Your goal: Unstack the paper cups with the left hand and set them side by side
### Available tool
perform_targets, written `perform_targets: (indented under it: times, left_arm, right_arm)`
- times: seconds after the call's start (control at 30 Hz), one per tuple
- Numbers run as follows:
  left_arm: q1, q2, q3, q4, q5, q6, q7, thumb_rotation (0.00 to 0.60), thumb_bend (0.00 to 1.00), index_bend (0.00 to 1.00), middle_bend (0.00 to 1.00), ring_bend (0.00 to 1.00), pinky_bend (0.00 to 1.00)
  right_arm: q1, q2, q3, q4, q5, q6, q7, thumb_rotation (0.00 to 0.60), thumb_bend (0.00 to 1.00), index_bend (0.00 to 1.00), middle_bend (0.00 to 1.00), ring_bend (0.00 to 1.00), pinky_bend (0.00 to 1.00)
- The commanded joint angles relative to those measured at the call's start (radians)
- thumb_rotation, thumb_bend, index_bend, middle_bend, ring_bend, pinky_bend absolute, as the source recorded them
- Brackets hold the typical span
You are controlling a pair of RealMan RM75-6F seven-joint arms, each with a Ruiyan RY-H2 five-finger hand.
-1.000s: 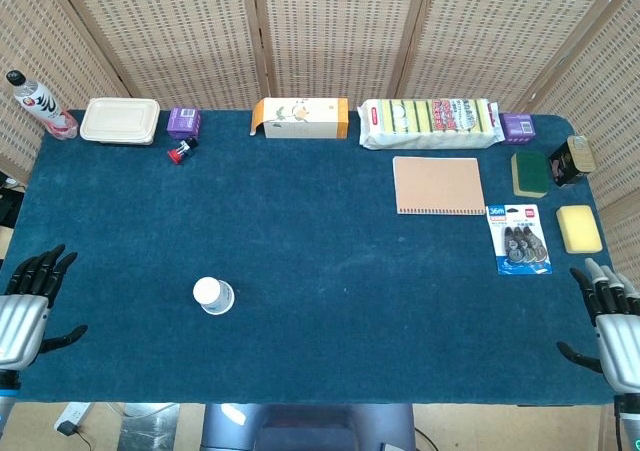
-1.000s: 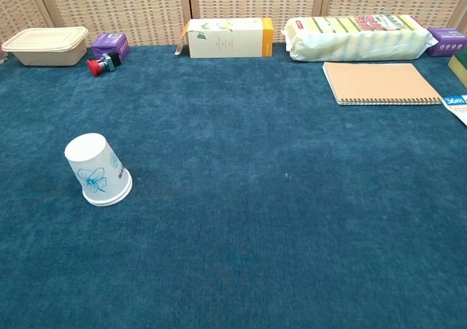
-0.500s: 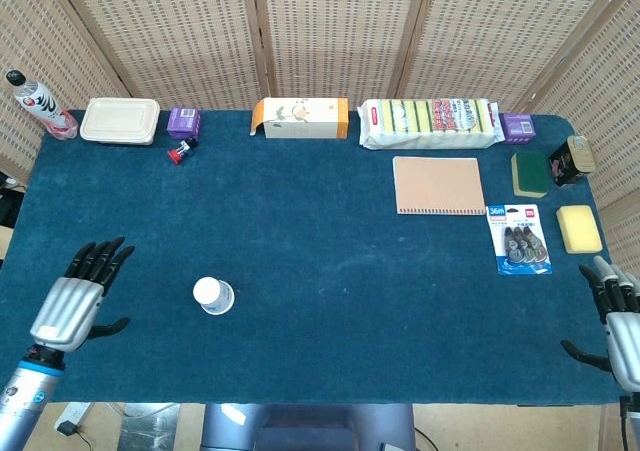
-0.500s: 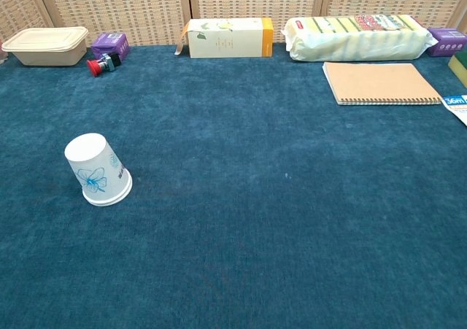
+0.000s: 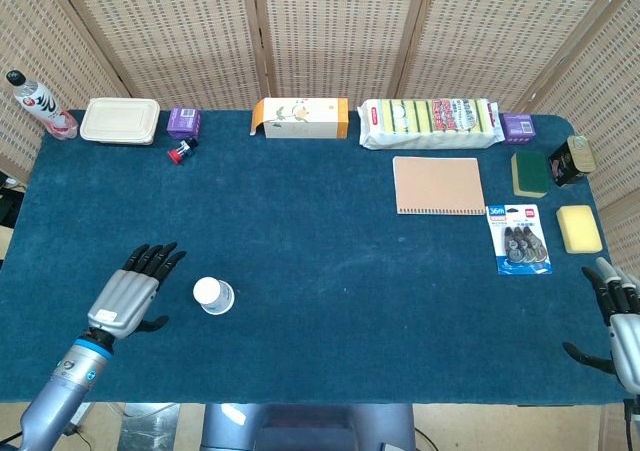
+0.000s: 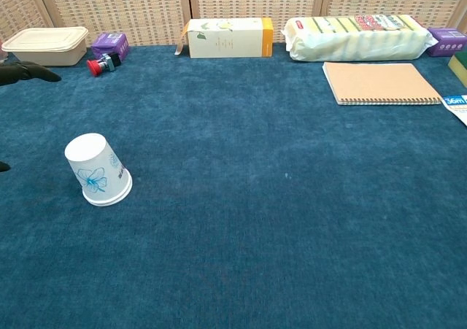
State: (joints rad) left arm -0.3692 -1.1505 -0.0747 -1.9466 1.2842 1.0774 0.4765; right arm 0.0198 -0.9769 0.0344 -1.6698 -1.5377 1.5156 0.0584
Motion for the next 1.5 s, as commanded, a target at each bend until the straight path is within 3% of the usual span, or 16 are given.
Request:
perform_targets:
  times: [0.03, 0.37, 0.47, 0.83, 1.13, 1.5]
  left_arm:
    - [-0.048, -0.043, -0.025, -0.011, -0.085, -0.027, 0.059, 0.600, 0.25, 0.01, 0.00, 0.00, 0.00]
    - [-0.123, -0.141, -0.030, 0.006, -0.213, -0.040, 0.145, 0.600, 0.27, 0.14, 0.00, 0.00, 0.00]
    - [-0.137, -0.156, -0.027, 0.007, -0.243, -0.028, 0.167, 0.600, 0.27, 0.22, 0.00, 0.00, 0.00]
    - [-0.173, -0.185, -0.014, 0.024, -0.296, 0.005, 0.192, 0.600, 0.27, 0.32, 0.00, 0.00, 0.00]
    - [-0.181, -0.171, 0.000, 0.005, -0.294, 0.030, 0.179, 0.600, 0.28, 0.35, 0.00, 0.00, 0.00]
    - [-0.168, -0.084, 0.007, -0.079, -0.223, 0.069, 0.118, 0.600, 0.28, 0.36, 0.00, 0.00, 0.00]
  right_arm:
    - [0.002, -0.001, -0.002, -0.001, -0.003, -0.003, -0.001, 0.600, 0.00, 0.01, 0.00, 0.00, 0.00]
    - [0.003, 0.003, -0.002, -0.005, 0.005, -0.011, 0.004, 0.600, 0.00, 0.02, 0.00, 0.00, 0.00]
    - [0.004, 0.005, -0.001, -0.005, 0.008, -0.014, 0.008, 0.600, 0.00, 0.02, 0.00, 0.00, 0.00]
    - [0.005, 0.008, -0.001, -0.006, 0.008, -0.019, 0.022, 0.600, 0.00, 0.02, 0.00, 0.00, 0.00]
    - [0.006, 0.010, -0.002, -0.009, 0.006, -0.021, 0.025, 0.600, 0.00, 0.02, 0.00, 0.00, 0.00]
    - [0.007, 0.011, -0.004, -0.013, 0.008, -0.026, 0.023, 0.600, 0.00, 0.02, 0.00, 0.00, 0.00]
